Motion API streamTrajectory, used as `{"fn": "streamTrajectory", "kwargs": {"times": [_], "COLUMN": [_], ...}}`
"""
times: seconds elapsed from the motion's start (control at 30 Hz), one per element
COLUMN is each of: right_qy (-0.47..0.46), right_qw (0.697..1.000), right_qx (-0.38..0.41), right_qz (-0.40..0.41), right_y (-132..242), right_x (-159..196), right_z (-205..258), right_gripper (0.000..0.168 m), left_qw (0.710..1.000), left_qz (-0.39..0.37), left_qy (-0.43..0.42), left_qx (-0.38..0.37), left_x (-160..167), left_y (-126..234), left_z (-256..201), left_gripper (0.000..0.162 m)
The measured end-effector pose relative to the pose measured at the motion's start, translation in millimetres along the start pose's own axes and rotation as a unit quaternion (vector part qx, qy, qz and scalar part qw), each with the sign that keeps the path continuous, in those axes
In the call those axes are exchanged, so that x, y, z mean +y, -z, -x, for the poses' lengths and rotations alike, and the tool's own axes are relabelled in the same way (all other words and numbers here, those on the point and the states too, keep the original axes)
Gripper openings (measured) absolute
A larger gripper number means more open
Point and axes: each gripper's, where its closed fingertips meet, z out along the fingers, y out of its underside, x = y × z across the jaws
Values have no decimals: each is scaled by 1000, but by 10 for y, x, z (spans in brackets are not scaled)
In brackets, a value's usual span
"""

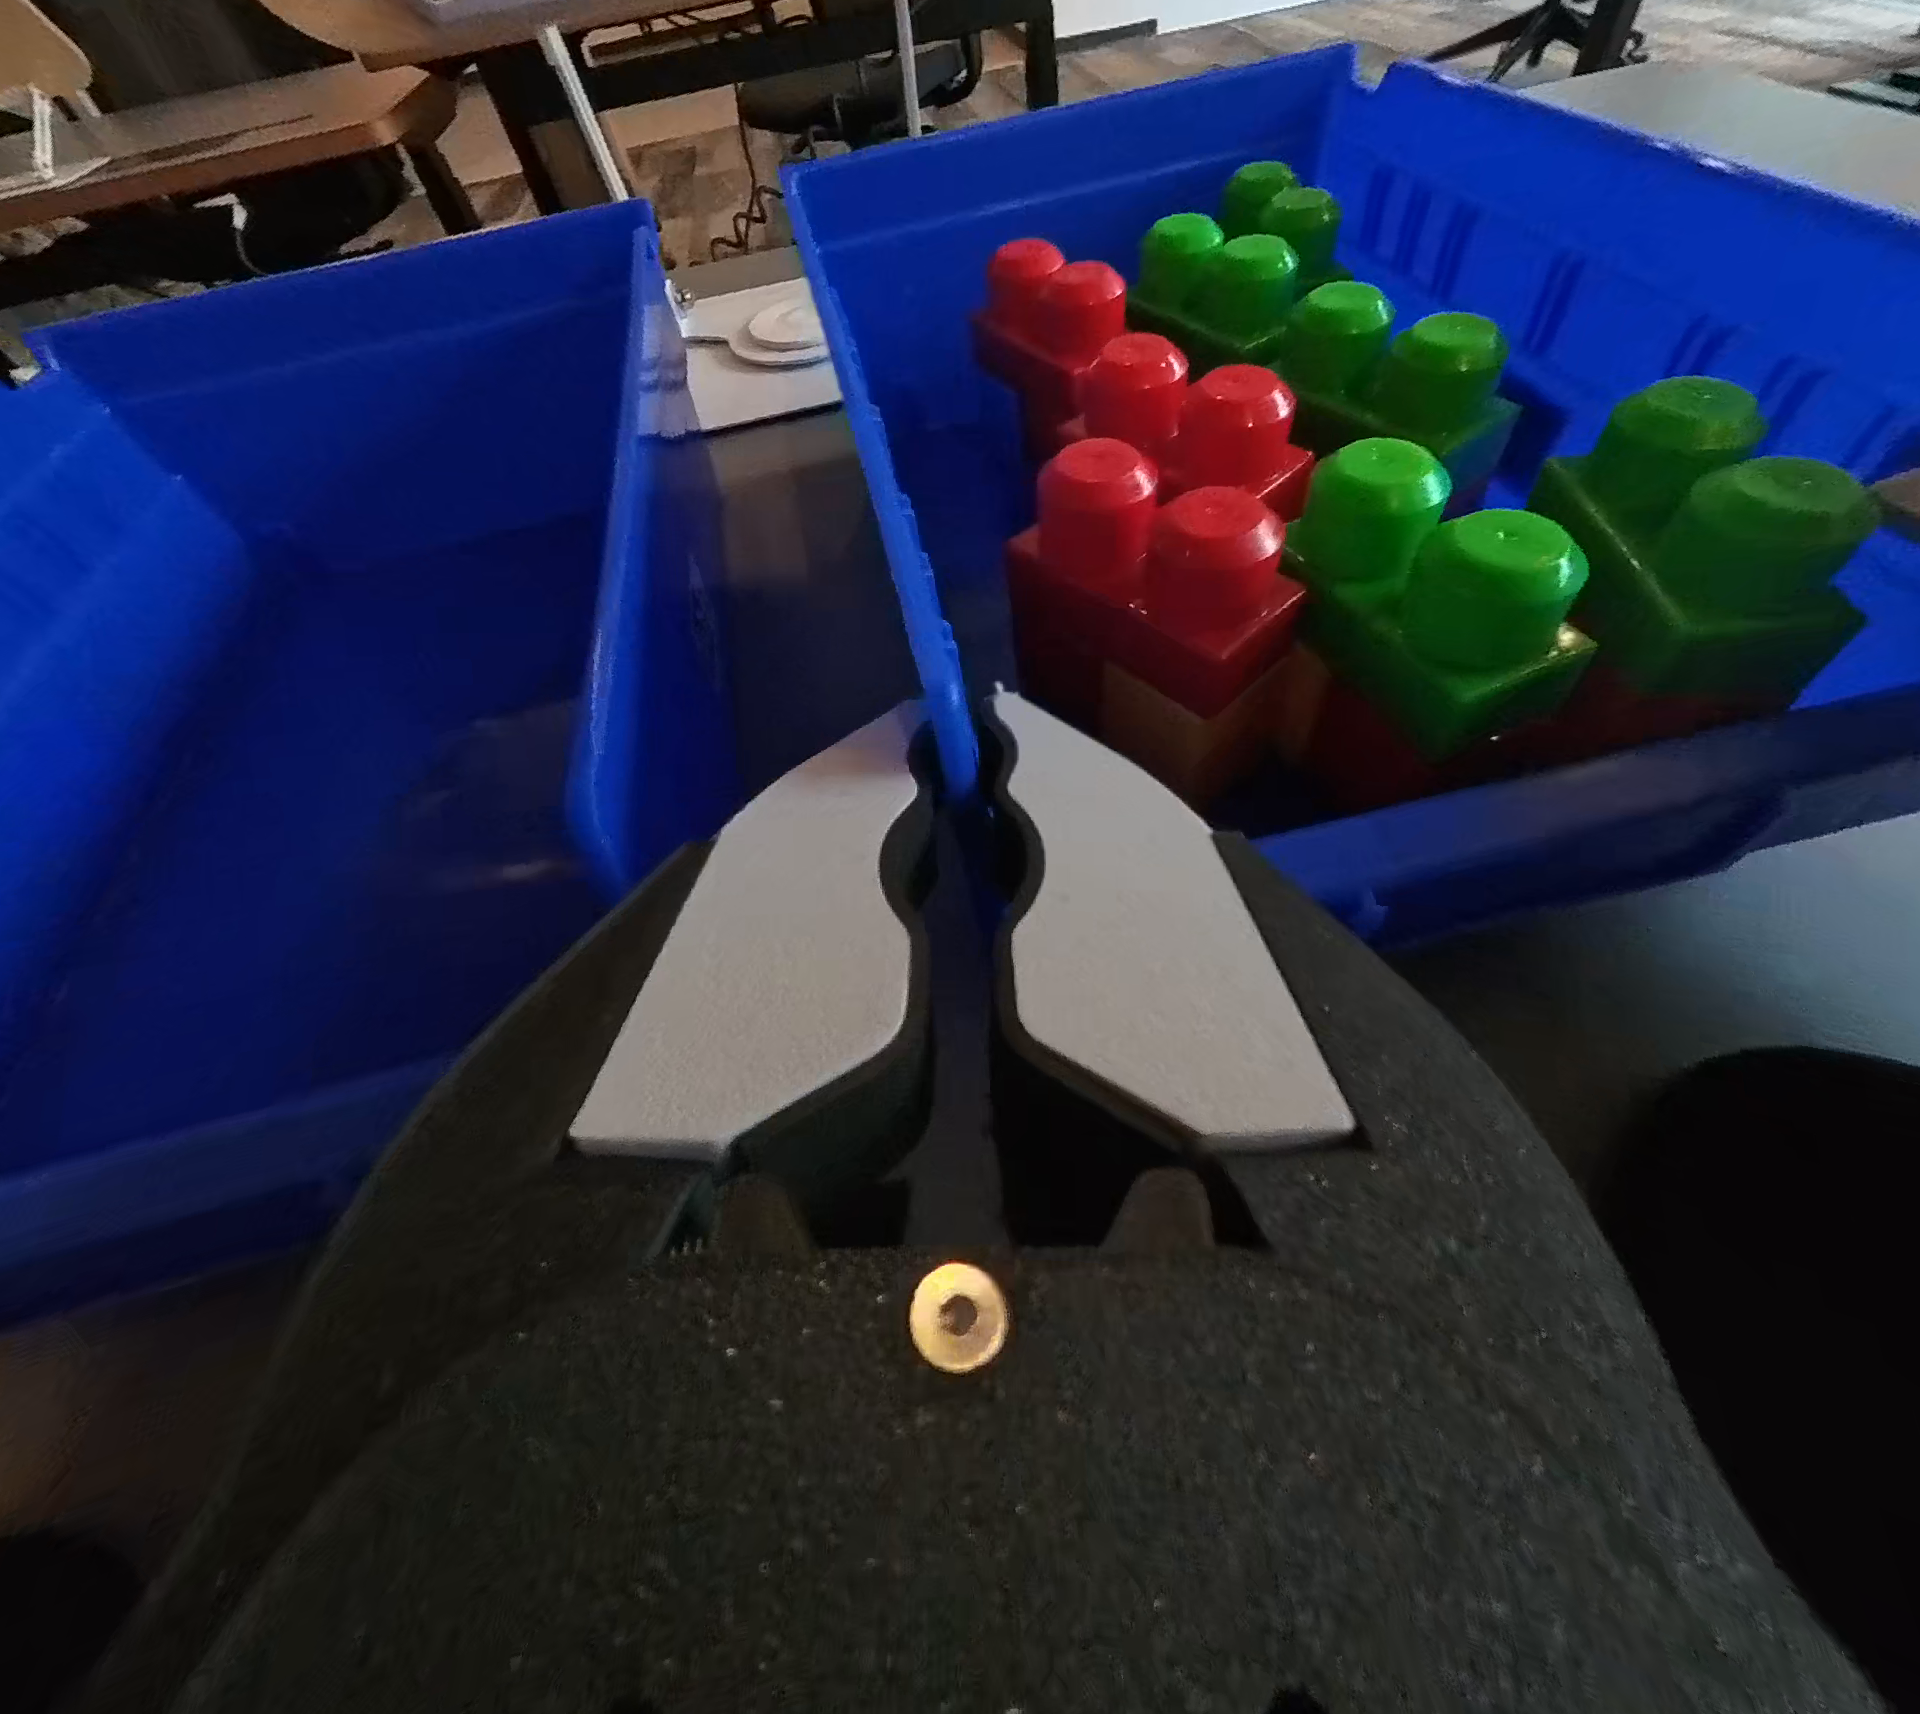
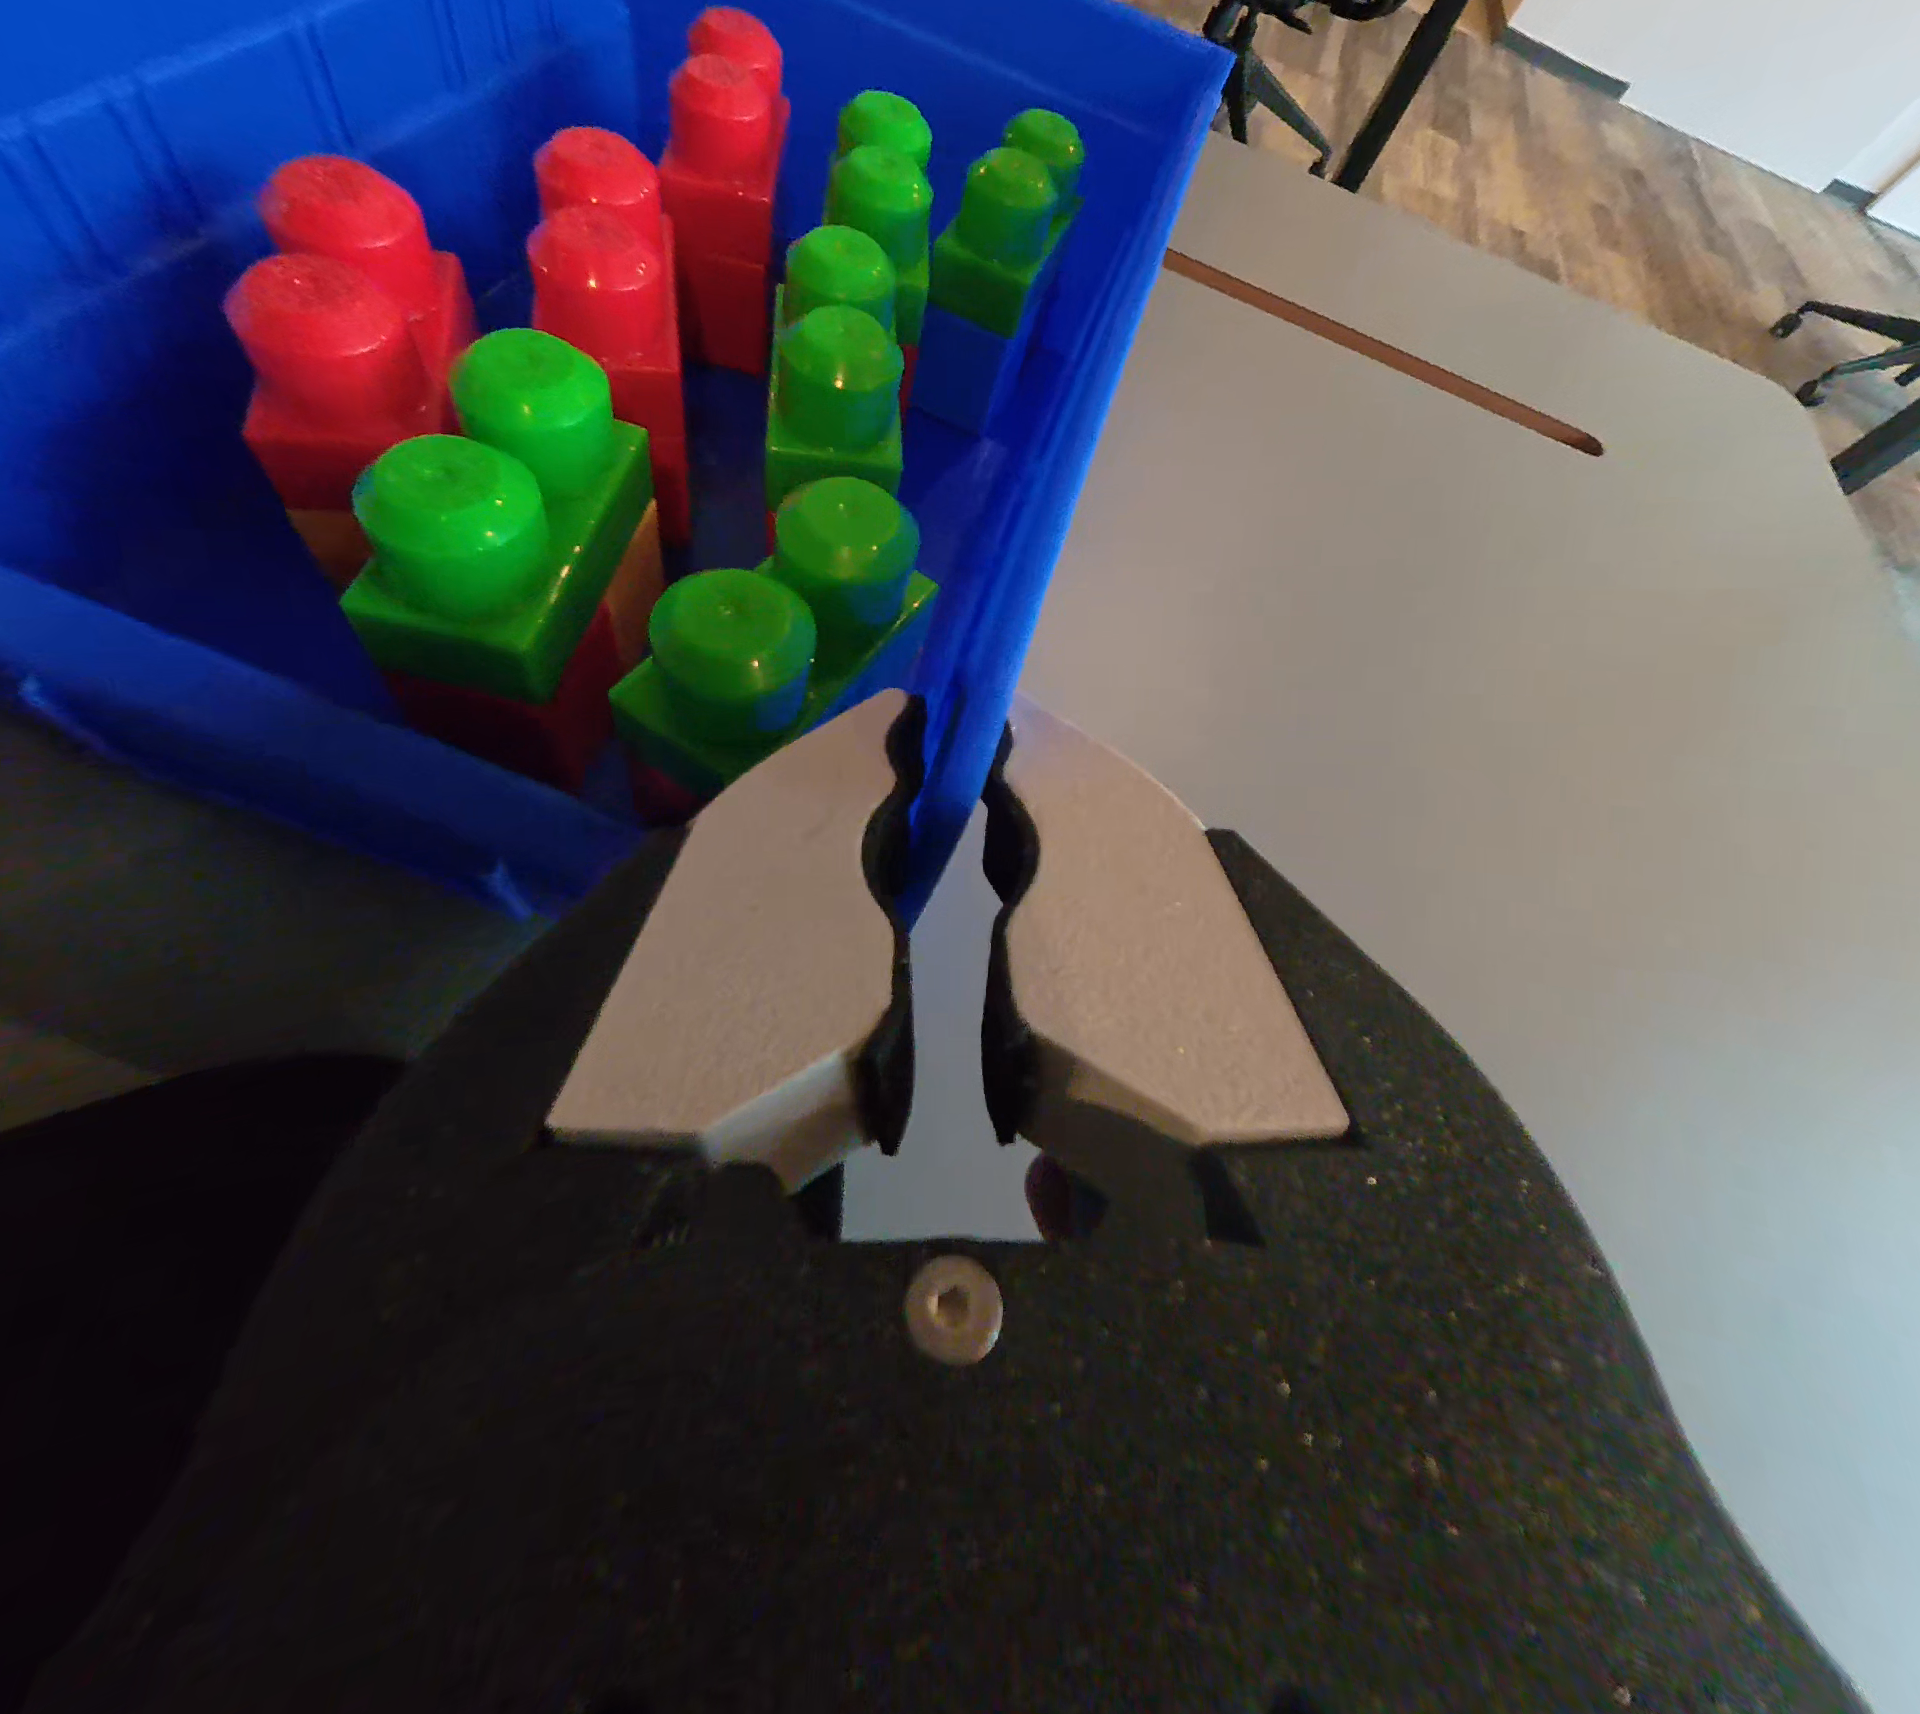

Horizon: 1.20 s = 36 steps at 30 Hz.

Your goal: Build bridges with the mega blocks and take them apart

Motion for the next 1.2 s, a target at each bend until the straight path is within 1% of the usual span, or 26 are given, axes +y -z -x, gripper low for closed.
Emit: {"fn": "streamTrajectory", "kwargs": {"times": [0.13, 0.33, 0.67, 0.87, 1.03, 1.2], "right_qy": [3, 16, 20, 30, 47, 41], "right_qw": [1000, 998, 996, 995, 991, 986], "right_qx": [14, 41, 50, 30, -8, -66], "right_qz": [-12, -39, -67, -94, -123, -147], "right_y": [128, 435, 768, 721, 589, 359], "right_x": [-33, -336, -947, -1337, -1688, -1940], "right_z": [-20, -48, 302, 805, 1433, 2133], "right_gripper": [7, 7, 7, 7, 7, 7], "left_qw": [1000, 998, 994, 993, 991, 988], "left_qz": [-19, -62, -102, -121, -130, -126], "left_qy": [-3, -7, -8, -9, -3, -6], "left_qx": [14, 29, 43, 16, -32, -84], "left_x": [-55, -346, -784, -842, -768, -620], "left_y": [82, 297, 672, 899, 1148, 1387], "left_z": [-39, 1, 495, 1090, 1761, 2445], "left_gripper": [5, 6, 5, 6, 6, 7]}}
